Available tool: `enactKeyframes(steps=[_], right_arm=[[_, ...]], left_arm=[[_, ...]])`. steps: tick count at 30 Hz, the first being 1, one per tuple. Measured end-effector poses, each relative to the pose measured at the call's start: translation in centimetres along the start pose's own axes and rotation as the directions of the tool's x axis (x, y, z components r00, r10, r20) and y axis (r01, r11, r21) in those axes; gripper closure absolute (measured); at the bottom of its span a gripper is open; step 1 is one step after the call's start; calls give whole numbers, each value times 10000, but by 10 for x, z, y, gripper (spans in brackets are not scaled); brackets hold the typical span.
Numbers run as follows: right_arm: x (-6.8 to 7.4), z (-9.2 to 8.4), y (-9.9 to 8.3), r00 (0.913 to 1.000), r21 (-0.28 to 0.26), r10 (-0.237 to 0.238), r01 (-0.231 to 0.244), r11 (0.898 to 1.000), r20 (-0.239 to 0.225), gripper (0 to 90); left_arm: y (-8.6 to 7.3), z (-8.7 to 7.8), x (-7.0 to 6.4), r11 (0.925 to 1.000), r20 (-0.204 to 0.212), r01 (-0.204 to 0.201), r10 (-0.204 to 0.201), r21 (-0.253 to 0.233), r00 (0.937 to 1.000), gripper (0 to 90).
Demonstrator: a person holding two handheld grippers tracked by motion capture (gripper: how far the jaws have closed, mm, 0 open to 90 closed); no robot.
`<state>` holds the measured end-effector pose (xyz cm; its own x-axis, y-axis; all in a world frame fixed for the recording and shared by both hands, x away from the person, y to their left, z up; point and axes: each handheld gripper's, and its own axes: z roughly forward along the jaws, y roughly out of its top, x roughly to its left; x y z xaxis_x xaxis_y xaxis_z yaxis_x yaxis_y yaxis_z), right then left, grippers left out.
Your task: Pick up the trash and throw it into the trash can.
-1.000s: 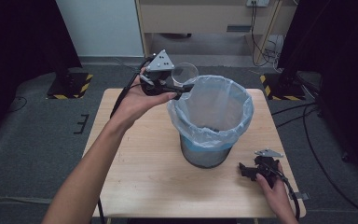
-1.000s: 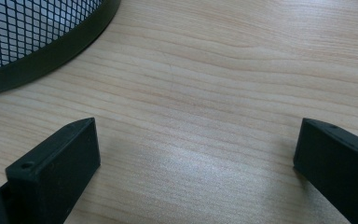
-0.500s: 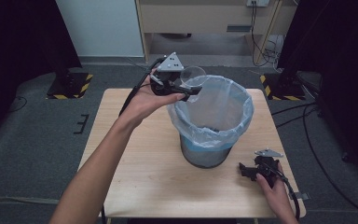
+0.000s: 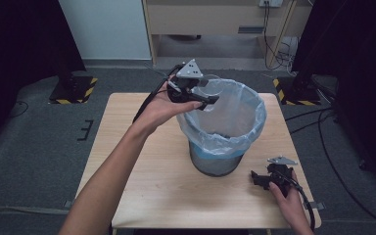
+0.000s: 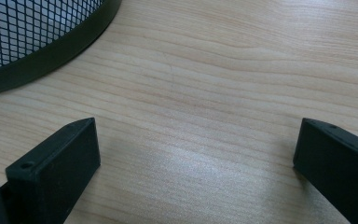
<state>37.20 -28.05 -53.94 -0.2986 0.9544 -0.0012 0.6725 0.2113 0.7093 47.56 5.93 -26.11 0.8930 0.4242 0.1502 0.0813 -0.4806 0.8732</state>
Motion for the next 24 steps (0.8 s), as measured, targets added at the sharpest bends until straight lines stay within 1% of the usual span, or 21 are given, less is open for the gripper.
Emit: enactKeyframes(steps=[3,4,5,6,7,8,11,15,18,20,21,23,24], right_arm=[[0,0,0,10000,2,2,-2,10000,0,4],[0,0,0,10000,2,3,-3,10000,-1,4],[0,0,0,10000,1,1,-1,10000,1,4],[0,0,0,10000,0,3,-3,10000,1,4],[0,0,0,10000,2,3,-3,10000,1,4],[0,0,0,10000,2,3,-3,10000,1,4],[0,0,0,10000,1,2,-2,10000,0,4],[0,0,0,10000,11,-38,38,10000,-3,5],[0,0,0,10000,11,-37,37,10000,-3,5],[0,0,0,10000,12,-36,36,10000,-3,5],[0,0,0,10000,12,-38,38,10000,-2,5],[0,0,0,10000,11,-40,40,10000,-3,5],[0,0,0,10000,11,-36,36,10000,-2,5]], left_arm=[[0,5,-1,9998,150,92,-95,158,9998,309],[-1,8,-1,9995,244,218,-223,226,9995,286],[-1,11,-1,9978,206,495,-505,448,9985,227],[-2,13,-1,9963,150,624,-634,599,9979,143],[-2,13,-1,9963,150,624,-634,599,9979,120],[-3,14,-1,9955,143,669,-680,673,9976,120],[-4,11,1,9961,98,706,-712,535,9974,99],[-4,0,7,9968,-413,744,-732,284,9965,70],[-5,-10,13,9956,-874,922,-907,139,9920,64],[-9,-18,18,9945,-1197,1051,-1046,-23,9873,59],[-11,-21,20,9933,-1293,1150,-1155,-113,9849,59],[-17,-29,26,9892,-1523,1430,-1464,-334,9774,58],[-21,-33,29,9881,-1634,1498,-1536,-356,9745,58]])
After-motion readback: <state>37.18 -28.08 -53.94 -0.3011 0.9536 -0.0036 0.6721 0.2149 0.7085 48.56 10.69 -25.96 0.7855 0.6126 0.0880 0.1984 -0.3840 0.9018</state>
